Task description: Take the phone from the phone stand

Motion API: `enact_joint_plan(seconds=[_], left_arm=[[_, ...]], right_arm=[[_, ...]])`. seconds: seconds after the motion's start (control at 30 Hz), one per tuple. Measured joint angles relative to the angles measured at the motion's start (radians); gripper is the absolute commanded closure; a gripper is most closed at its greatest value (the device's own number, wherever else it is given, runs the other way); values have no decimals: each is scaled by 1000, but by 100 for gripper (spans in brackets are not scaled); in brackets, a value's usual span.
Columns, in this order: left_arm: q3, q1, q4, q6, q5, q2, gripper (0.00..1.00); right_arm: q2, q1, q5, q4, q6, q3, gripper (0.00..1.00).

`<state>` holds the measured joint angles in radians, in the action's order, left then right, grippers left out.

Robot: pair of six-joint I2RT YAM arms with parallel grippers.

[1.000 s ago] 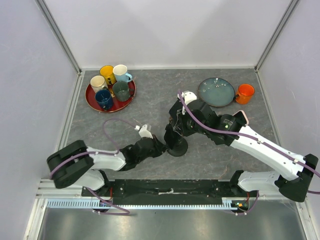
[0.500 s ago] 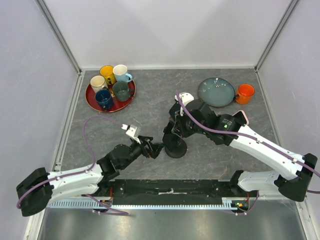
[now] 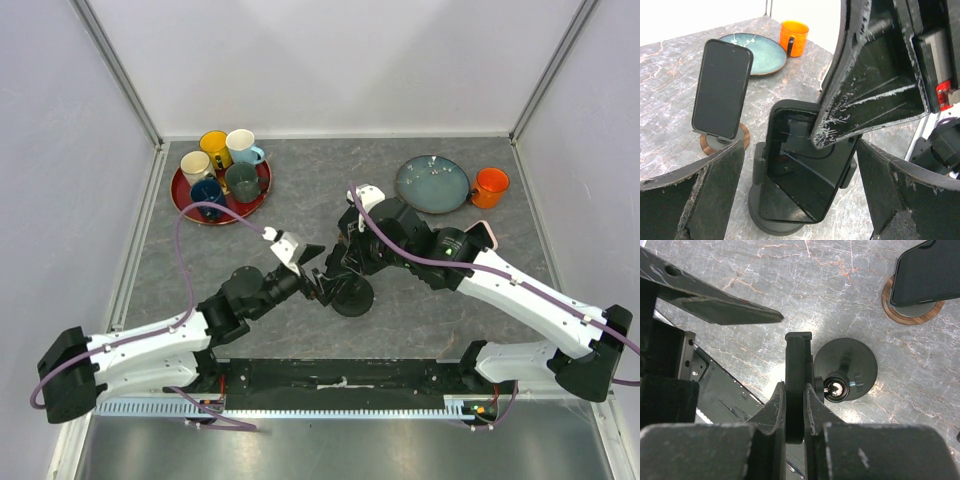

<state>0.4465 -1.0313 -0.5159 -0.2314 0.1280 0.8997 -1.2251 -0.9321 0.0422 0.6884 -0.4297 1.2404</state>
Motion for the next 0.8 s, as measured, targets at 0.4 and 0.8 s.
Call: enact_joint_plan(seconds=[0.4,0.8], left_arm=[[31,-81,-58,138,34,127,0],[34,-117,-174,156,131,217,9]], right_arm=[[0,0,-2,0,-1,0,100],[-1,0,-5,0,-4,0,100]])
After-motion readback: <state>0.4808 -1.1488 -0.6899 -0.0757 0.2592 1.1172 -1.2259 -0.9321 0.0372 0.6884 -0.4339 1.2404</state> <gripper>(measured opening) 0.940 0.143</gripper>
